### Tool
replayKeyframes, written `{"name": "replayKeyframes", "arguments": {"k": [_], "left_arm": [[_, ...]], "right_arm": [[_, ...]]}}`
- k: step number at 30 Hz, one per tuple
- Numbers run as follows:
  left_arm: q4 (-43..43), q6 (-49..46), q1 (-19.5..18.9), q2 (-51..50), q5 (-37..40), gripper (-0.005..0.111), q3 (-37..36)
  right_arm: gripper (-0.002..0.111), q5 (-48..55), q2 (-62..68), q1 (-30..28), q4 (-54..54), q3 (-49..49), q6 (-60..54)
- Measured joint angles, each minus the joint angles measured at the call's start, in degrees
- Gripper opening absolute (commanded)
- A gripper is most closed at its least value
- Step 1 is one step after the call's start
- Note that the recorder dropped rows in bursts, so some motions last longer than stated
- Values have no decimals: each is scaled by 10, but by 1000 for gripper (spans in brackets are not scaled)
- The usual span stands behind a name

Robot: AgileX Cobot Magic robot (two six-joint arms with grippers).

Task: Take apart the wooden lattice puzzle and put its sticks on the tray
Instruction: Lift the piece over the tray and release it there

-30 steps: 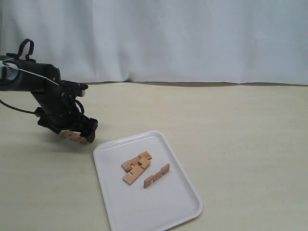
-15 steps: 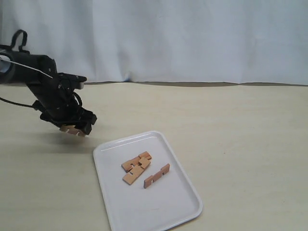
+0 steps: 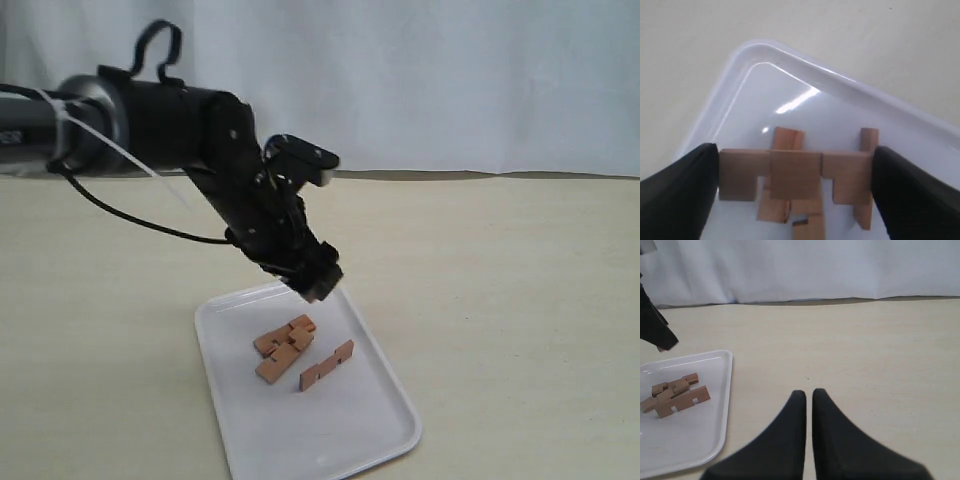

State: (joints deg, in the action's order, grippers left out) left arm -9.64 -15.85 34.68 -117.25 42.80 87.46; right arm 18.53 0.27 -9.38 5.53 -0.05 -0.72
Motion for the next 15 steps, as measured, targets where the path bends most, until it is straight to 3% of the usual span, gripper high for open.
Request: {"name": "replayKeyframes", "arguments": {"k": [4, 6, 11, 12, 15], "left_arm": [[-1, 7, 23, -38, -29, 1, 0], [0, 21, 26, -55, -39, 8, 0], [22, 83, 23, -69, -58, 40, 0], [24, 89, 22, -69, -61, 55, 0], [30, 99, 20, -69, -64, 71, 0]], "right_arm": [[4, 0, 0, 0, 0, 0, 0], [4, 0, 0, 0, 0, 0, 0], [4, 0, 0, 0, 0, 0, 0], [4, 0, 0, 0, 0, 0, 0], [4, 0, 0, 0, 0, 0, 0]]}}
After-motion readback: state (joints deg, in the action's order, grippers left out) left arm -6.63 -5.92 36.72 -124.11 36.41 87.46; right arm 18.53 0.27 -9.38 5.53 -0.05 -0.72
